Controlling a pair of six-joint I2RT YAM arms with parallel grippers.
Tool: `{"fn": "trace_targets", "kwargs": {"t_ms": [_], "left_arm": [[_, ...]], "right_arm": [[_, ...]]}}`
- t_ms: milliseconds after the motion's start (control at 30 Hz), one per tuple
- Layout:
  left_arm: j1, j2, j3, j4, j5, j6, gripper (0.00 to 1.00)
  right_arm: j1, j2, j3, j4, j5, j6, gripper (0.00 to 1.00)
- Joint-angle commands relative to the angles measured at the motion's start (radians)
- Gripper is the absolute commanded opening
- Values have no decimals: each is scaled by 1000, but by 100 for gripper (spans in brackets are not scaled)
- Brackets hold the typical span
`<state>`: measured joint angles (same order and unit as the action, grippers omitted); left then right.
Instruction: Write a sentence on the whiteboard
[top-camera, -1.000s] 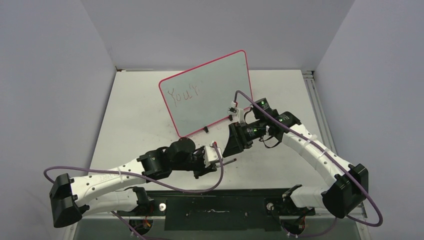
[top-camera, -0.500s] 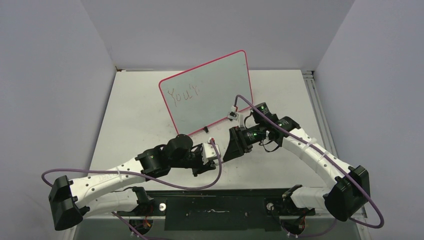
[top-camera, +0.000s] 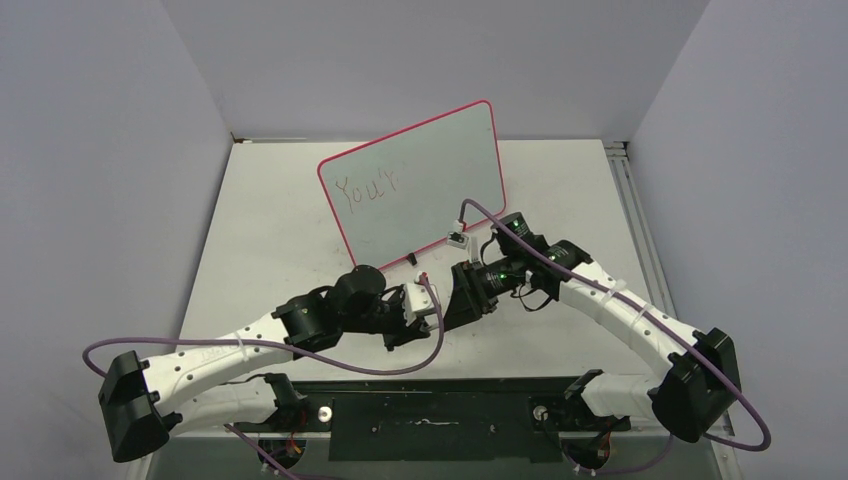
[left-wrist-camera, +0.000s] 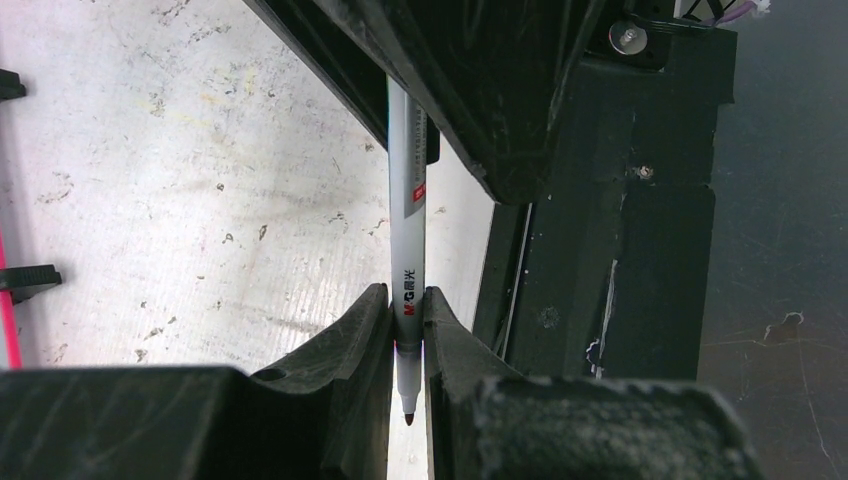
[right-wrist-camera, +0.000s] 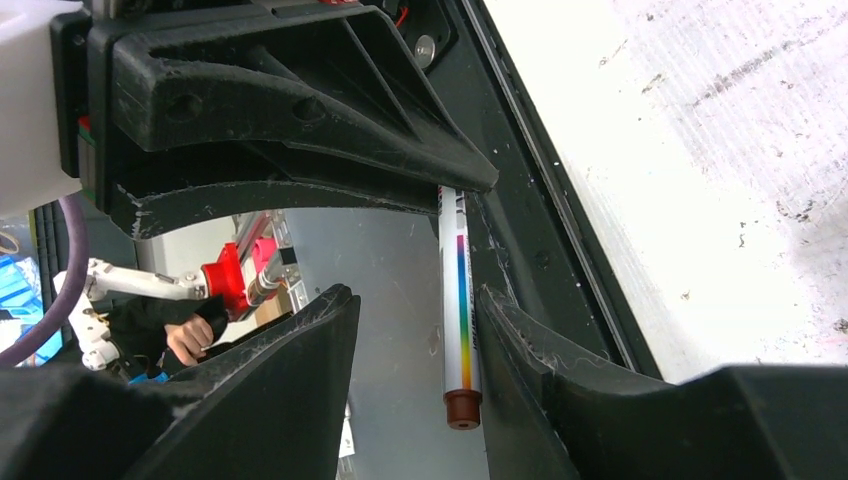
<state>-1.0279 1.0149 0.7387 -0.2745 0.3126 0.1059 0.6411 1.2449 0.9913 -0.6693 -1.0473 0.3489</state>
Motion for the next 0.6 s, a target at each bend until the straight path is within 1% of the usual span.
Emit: {"fn": "trace_targets", "kwargs": {"t_ms": [0,67,333,500,533,567], "left_arm": [[14,-7,20,18,22,-17,0],[16,-7,21,18,23,-17,0],[22,-7,22,16,25,-15,0],[23,-6,21,13,28,-7,0],[23,-6,22,12,27,-5,0],[23,-6,22,11,24,-5,0]], "right_arm": [[21,-25,-11,59,-17,15,44],[26,-23,-16,74,-17,22,44],[38,-31,-46,129,-17,66,33],[40,-32,-49,136,-9,68,23],[40,-32,-51,139,-8,69,20],[40,-33,-51,143,-5,67,14]]}}
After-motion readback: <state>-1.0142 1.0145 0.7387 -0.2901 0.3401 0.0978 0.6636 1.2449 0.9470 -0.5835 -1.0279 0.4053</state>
